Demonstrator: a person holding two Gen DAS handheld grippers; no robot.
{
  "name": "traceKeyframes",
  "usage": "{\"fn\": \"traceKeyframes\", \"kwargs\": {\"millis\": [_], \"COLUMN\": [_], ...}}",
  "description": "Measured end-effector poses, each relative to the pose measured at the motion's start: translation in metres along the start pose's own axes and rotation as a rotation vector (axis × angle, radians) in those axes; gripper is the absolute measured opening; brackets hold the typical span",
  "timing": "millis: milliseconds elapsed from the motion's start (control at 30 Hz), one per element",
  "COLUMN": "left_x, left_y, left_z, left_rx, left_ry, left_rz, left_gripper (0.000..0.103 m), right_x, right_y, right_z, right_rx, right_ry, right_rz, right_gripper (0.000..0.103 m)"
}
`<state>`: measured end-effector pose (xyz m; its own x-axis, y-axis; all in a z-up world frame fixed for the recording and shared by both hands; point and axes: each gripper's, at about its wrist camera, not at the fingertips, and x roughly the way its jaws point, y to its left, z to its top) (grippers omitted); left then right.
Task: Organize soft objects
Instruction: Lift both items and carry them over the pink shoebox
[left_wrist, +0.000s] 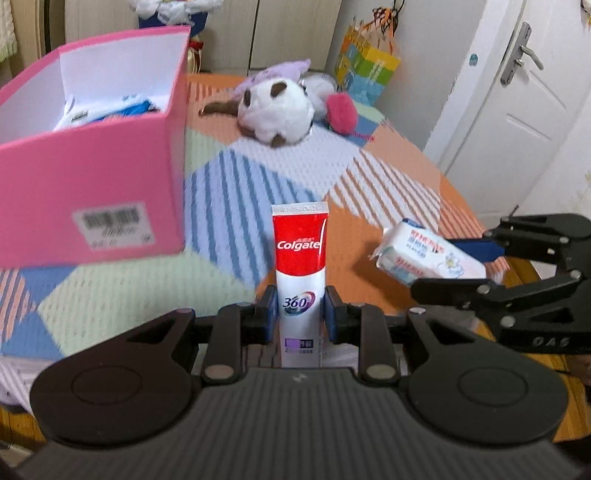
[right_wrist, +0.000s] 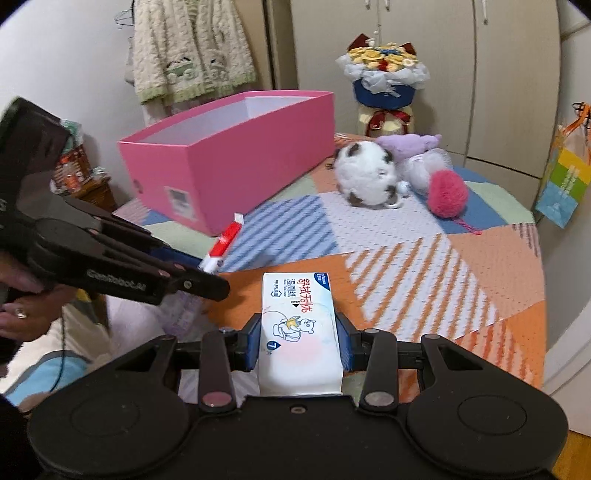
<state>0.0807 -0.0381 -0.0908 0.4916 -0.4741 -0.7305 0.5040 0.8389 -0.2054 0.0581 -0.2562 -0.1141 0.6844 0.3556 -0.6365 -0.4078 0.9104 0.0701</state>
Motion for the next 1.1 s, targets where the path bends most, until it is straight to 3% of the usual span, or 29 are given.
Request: {"fn": "traceKeyframes", "kwargs": {"millis": [200,433,800,1100], "left_x": [-0.024,-0.059,-0.132,-0.160], "left_y": [0.016,0.031,0.052,0.070], "left_z": [-0.011,-0.017,0.010,0.069], "left_rx": [-0.046,-0.078,-0.084,-0.079], "left_ry": [0.015,0.008,-0.193,-0.293], "left_rz": [-0.025,-0.023,0.055,0.097], "left_gripper": [0.025,0.025,0.025,0.025], "right_x": [-0.005,-0.008,-0.015,-0.005], "right_y": [0.026,0.055,0.084,0.087], "right_z": [0.009,0.030,0.088,0.153], "right_rx": [-0.045,-0.080,-0.154,-0.190], "right_ry": [0.036,-0.013,-0.157,-0.223], "right_rz": [0.135,0.207,0.275,0.221], "right_gripper": [0.045,0.045,0.046,0.046]}}
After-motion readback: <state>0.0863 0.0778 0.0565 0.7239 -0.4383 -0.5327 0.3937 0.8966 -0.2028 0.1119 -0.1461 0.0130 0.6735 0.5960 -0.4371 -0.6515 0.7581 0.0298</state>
